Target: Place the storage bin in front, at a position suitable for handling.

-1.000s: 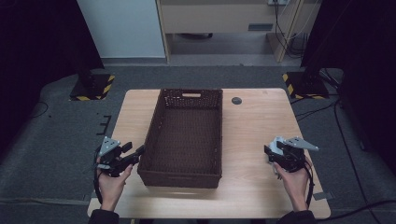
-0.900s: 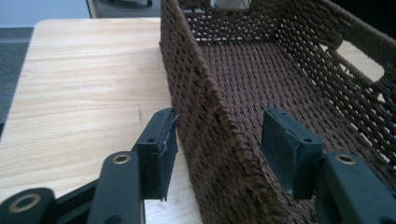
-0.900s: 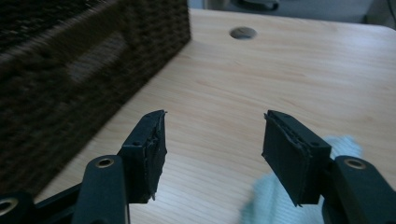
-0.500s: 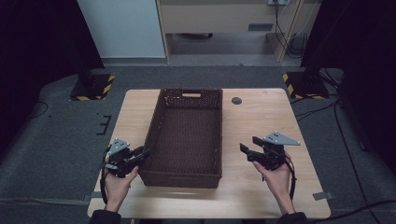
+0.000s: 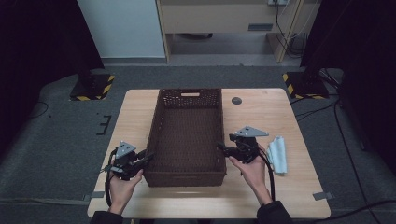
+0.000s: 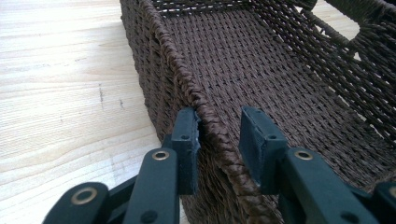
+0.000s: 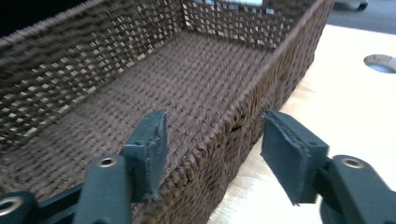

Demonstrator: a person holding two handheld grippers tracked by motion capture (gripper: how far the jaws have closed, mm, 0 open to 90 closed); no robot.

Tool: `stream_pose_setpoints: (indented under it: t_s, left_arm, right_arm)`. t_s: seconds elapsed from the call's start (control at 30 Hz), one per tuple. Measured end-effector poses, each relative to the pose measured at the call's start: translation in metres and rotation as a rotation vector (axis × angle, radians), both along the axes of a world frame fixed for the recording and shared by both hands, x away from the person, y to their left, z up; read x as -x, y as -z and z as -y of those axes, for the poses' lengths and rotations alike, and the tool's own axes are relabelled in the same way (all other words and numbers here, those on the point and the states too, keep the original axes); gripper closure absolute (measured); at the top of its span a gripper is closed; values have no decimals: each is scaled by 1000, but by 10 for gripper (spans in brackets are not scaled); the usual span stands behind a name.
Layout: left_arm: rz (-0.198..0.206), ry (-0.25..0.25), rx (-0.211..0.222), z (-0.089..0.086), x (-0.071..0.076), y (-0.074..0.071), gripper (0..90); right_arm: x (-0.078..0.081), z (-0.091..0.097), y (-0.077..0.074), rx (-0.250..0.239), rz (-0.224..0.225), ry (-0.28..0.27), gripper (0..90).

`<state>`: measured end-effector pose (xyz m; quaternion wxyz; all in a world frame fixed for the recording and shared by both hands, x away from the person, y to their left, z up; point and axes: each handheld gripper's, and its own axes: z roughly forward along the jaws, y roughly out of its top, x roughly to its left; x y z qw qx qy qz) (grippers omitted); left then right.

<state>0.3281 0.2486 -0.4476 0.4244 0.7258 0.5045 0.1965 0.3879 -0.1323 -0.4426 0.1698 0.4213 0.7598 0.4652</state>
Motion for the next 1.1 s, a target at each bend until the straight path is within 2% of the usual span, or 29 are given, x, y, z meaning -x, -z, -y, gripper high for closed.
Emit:
stream_pose_setpoints:
  t_s: [0.1,0.17,0.23,0.47,0.57,0.63,0.73,0.8,0.93,1.1]
  left_arm:
    - [-8,3,8,2,-1,2,662]
    - [-15,8,8,3,-1,4,664]
    - [-15,6,12,4,-1,4,661]
    - [-26,10,17,1,-10,-3,598]
    - [-22,12,-16,3,-19,-5,575]
    - [-29,16,-16,3,-26,-3,542]
    - [-58,4,-22,3,-33,3,543]
    - [-66,11,26,0,-32,6,549]
    - [-49,39,15,5,-26,6,613]
    - [-41,67,-1,14,-23,5,611]
  right_arm:
    - [-4,-2,7,7,-18,-1,475]
    - [-4,-2,9,-17,-38,-7,534]
    - [-4,-2,9,-13,-37,-11,555]
    - [-2,-4,6,20,-45,-4,575]
    - [0,-5,5,32,-46,-5,575]
    - [1,-5,5,30,-48,-6,575]
    - [3,-3,6,26,-42,-5,575]
    - [5,-3,6,26,-41,-6,575]
    - [10,-2,5,36,-39,2,581]
    - [22,5,4,49,-36,14,580]
